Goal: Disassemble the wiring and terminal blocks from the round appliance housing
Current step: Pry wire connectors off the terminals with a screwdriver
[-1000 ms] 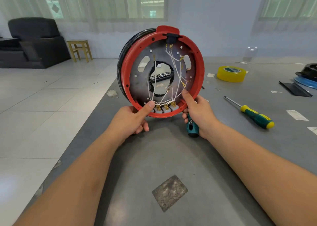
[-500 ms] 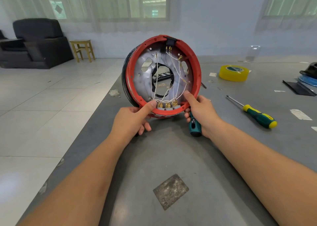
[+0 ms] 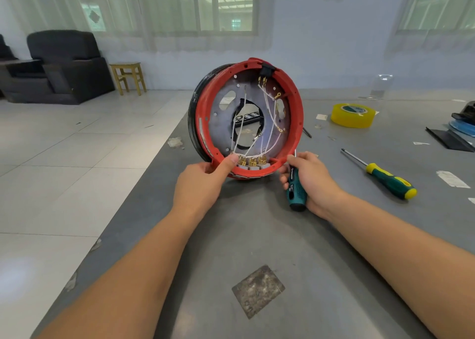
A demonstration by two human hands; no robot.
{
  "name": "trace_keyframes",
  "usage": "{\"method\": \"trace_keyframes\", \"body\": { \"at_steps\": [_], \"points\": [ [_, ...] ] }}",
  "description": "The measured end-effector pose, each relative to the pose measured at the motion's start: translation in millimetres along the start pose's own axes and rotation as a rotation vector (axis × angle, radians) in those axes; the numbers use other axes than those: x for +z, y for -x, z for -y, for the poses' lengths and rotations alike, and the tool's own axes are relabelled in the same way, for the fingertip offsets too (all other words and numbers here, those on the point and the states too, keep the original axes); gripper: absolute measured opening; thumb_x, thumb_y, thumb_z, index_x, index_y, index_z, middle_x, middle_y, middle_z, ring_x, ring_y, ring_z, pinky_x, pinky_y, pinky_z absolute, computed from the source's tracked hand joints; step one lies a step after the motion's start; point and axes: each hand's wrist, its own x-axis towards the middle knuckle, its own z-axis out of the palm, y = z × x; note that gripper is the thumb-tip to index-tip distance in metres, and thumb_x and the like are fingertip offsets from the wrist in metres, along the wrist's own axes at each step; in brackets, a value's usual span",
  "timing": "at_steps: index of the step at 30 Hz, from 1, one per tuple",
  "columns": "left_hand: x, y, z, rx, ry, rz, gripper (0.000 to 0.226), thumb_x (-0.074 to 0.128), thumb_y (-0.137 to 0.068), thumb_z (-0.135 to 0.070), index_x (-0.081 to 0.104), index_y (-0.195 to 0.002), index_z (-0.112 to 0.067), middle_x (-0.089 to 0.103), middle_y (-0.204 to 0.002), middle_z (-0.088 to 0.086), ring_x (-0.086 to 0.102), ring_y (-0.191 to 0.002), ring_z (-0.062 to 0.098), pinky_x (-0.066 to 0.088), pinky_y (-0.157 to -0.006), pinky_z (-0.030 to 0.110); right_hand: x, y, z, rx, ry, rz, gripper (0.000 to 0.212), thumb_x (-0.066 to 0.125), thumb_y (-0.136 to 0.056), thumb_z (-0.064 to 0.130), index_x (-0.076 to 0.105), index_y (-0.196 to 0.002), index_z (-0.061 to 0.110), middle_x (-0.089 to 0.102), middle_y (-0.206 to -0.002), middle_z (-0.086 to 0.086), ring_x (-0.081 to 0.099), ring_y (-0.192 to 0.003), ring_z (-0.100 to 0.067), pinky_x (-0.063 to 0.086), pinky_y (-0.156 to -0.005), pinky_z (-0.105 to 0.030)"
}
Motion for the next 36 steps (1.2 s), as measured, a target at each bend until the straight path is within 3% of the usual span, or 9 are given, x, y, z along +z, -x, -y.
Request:
{"method": "trace_keyframes", "body": {
  "at_steps": [4,6,9,12,16,19,24,29,36],
  "points": [
    [-11,-10,10,0.019,-0.033,-0.054,0.098,0.046,-0.065,-0.096,0.078,-0.090,-0.007,0.074,-0.075,0.006,0.069,-0.076,0.022,0.056,-0.076,0.044,0,4,-3,-0.075,0.049,0.042,0.010,0.052,-0.106,0.024,0.050,-0.113,0.017,0.074,-0.077,-0.002,0.060,-0.055,-0.016,0.051,-0.050,-0.027],
    [-12,-14,13,0.012,-0.026,-0.071,0.099,0.047,-0.067,-0.095,0.077,-0.090,-0.003,0.076,-0.081,0.010,0.070,-0.079,0.024,0.056,-0.077,0.043,-1,9,-3,-0.136,0.051,0.054,0.010,0.053,-0.106,0.025,0.053,-0.115,0.019,0.074,-0.081,-0.003,0.060,-0.057,-0.018,0.050,-0.051,-0.027],
    [-11,-18,14,0.021,-0.036,-0.108,0.082,0.056,-0.082,-0.084,0.067,-0.071,-0.004,0.065,-0.060,0.001,0.056,-0.059,0.014,0.045,-0.060,0.035,-1,18,1,-0.198,0.062,0.043,0.016,0.051,-0.107,0.028,0.055,-0.121,0.024,0.071,-0.081,-0.007,0.062,-0.058,-0.022,0.051,-0.051,-0.029],
    [-10,-20,16,0.038,-0.055,-0.115,0.075,0.058,-0.085,-0.080,0.066,-0.068,-0.008,0.054,-0.052,-0.008,0.051,-0.056,0.012,0.043,-0.060,0.035,-6,29,6,-0.215,0.149,0.095,0.021,0.048,-0.107,0.036,0.058,-0.126,0.034,0.064,-0.071,-0.008,0.061,-0.054,-0.024,0.051,-0.048,-0.032],
    [-9,-23,17,0.031,-0.059,-0.135,0.074,0.058,-0.087,-0.079,0.058,-0.064,-0.008,0.055,-0.056,-0.002,0.053,-0.057,0.016,0.042,-0.059,0.034,-25,35,12,-0.343,0.562,0.182,0.023,0.047,-0.106,0.038,0.058,-0.125,0.047,0.057,-0.063,0.004,0.054,-0.047,-0.018,0.047,-0.045,-0.027],
    [-9,-24,18,0.010,-0.057,-0.156,0.073,0.058,-0.087,-0.079,0.051,-0.058,-0.013,0.051,-0.048,-0.008,0.050,-0.054,0.014,0.038,-0.054,0.033,-40,30,18,-0.409,0.894,0.243,0.016,0.048,-0.102,0.048,0.052,-0.117,0.053,0.062,-0.067,0.004,0.057,-0.050,-0.014,0.051,-0.053,-0.027],
    [-9,-23,19,-0.016,-0.065,-0.181,0.071,0.055,-0.086,-0.083,0.044,-0.054,-0.020,0.051,-0.044,-0.013,0.052,-0.057,0.016,0.037,-0.055,0.034,-58,20,28,-0.501,1.323,0.259,0.030,0.042,-0.092,0.063,0.053,-0.112,0.044,0.065,-0.090,0.014,0.061,-0.076,0.000,0.047,-0.069,-0.027],
    [-10,-23,19,-0.030,-0.048,-0.208,0.070,0.056,-0.086,-0.082,0.041,-0.054,-0.022,0.048,-0.043,-0.014,0.049,-0.055,0.016,0.034,-0.055,0.034,-69,18,36,-0.569,1.433,0.302,0.035,0.039,-0.092,0.068,0.053,-0.120,0.052,0.064,-0.088,0.021,0.061,-0.075,-0.003,0.057,-0.071,-0.036],
    [-9,-21,19,-0.007,-0.071,-0.212,0.067,0.056,-0.088,-0.080,0.040,-0.055,-0.024,0.047,-0.042,-0.016,0.047,-0.054,0.013,0.031,-0.054,0.033,-70,16,39,-0.613,1.410,0.358,0.030,0.040,-0.093,0.067,0.051,-0.119,0.056,0.062,-0.081,0.026,0.057,-0.086,0.010,0.053,-0.061,-0.026]
  ]
}}
